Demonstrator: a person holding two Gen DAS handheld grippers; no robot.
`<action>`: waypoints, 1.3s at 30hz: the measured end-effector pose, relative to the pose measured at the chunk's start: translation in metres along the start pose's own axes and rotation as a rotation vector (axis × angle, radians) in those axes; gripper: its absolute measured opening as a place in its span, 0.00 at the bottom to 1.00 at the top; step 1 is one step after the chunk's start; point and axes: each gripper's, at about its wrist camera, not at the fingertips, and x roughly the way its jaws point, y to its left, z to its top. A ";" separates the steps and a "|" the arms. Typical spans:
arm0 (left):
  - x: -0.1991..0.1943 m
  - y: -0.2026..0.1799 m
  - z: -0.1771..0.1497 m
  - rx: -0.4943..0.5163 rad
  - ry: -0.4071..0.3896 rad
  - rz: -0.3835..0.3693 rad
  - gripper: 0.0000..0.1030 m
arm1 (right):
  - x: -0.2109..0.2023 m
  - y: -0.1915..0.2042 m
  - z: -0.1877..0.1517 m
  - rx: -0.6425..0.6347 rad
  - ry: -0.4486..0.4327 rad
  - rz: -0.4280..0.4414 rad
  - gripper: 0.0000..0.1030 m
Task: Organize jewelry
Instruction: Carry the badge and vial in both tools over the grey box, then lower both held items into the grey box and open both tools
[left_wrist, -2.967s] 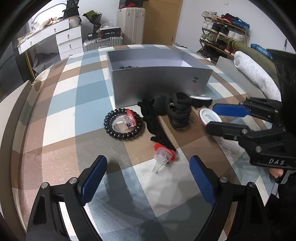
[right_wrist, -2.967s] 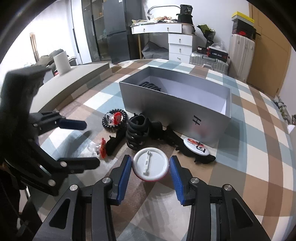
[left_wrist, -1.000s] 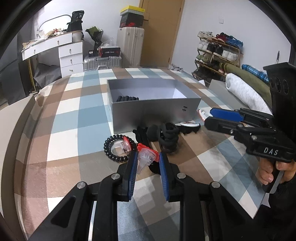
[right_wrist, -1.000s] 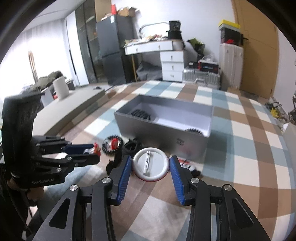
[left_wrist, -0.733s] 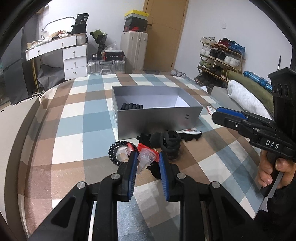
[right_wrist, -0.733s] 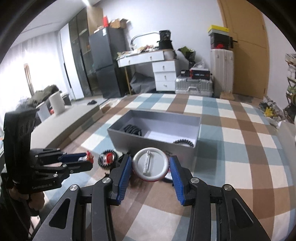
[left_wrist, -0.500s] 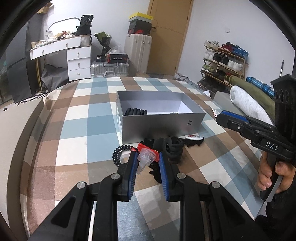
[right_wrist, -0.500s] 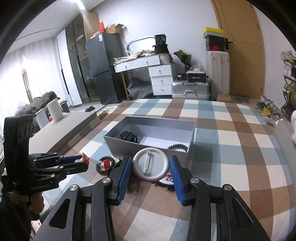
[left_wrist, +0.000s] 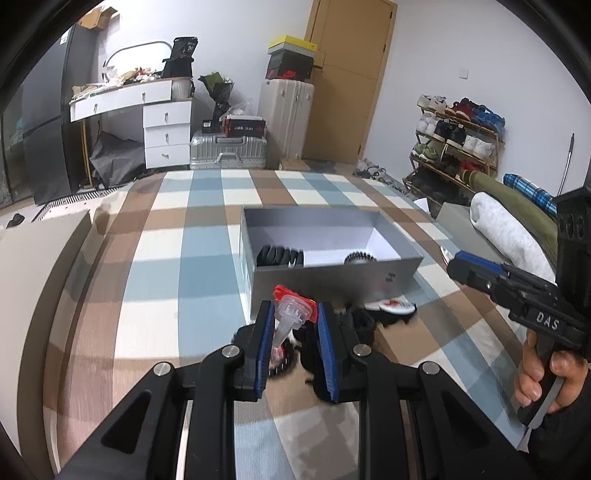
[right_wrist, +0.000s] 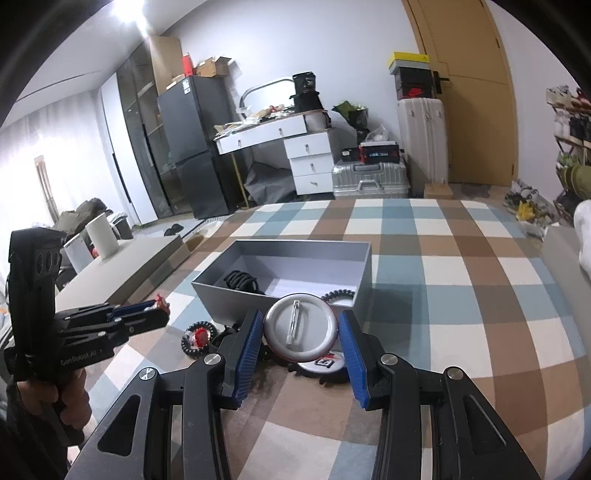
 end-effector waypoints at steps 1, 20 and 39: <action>0.000 0.000 0.002 0.001 -0.009 -0.001 0.18 | 0.000 0.000 0.001 0.000 -0.001 -0.001 0.40; 0.048 -0.006 0.038 0.042 -0.042 -0.035 0.18 | 0.028 -0.001 0.025 0.004 -0.008 -0.002 0.40; 0.053 -0.008 0.034 0.039 -0.041 -0.029 0.18 | 0.056 -0.010 0.032 0.066 0.022 0.018 0.40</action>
